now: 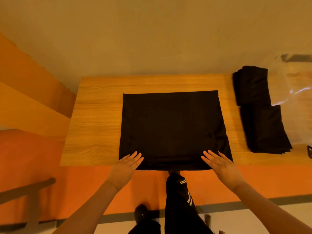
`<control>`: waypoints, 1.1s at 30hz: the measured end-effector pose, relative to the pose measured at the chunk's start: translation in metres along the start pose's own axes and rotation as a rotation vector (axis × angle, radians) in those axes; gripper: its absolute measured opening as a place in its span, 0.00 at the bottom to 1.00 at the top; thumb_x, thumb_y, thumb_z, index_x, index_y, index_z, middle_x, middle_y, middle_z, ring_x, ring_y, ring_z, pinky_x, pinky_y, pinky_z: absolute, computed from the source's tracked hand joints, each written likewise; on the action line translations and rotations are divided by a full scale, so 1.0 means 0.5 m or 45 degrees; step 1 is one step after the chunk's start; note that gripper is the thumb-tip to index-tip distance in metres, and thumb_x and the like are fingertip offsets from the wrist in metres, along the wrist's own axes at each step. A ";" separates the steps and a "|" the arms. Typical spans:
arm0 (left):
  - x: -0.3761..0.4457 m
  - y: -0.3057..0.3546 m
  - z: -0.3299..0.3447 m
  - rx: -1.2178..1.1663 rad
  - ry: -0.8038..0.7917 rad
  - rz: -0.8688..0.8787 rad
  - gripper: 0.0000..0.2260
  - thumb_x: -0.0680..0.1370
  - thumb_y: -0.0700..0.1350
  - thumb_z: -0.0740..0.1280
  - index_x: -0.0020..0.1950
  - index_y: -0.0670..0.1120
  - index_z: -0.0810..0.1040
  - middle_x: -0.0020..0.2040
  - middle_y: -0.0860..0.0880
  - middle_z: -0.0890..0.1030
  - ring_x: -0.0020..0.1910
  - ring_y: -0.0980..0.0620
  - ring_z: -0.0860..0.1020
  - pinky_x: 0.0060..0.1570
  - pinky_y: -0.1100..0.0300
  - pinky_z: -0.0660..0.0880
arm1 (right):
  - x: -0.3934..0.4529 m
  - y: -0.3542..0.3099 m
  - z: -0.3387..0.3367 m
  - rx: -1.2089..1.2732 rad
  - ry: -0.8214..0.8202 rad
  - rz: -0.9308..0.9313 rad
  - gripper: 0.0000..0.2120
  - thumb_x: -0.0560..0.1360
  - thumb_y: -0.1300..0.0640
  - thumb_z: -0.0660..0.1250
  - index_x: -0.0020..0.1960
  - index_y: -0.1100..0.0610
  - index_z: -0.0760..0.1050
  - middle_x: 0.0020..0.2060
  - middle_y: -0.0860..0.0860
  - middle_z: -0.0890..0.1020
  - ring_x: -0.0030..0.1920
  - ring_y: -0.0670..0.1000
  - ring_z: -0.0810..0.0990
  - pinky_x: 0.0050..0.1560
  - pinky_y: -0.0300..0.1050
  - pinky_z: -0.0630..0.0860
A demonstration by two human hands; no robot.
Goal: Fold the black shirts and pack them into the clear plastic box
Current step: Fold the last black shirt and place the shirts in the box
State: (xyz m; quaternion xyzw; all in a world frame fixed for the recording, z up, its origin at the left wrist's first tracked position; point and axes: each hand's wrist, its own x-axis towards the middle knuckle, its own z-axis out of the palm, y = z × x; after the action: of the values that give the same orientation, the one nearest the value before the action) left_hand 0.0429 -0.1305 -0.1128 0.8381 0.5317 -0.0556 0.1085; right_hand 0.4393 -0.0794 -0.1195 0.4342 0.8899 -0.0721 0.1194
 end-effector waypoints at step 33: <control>0.357 -0.238 -0.227 -1.282 0.349 -1.156 0.10 0.76 0.44 0.67 0.54 0.40 0.79 0.51 0.46 0.79 0.53 0.47 0.77 0.45 0.61 0.70 | 0.391 0.291 -0.272 1.089 0.041 0.777 0.10 0.76 0.58 0.65 0.54 0.62 0.77 0.43 0.53 0.79 0.50 0.55 0.77 0.44 0.41 0.72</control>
State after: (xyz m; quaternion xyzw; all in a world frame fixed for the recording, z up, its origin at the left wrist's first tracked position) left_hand 0.0091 0.1028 -0.0544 0.3795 0.7999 0.2645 0.3823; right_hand 0.4176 0.1893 -0.0461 0.6846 0.6159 -0.3840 -0.0667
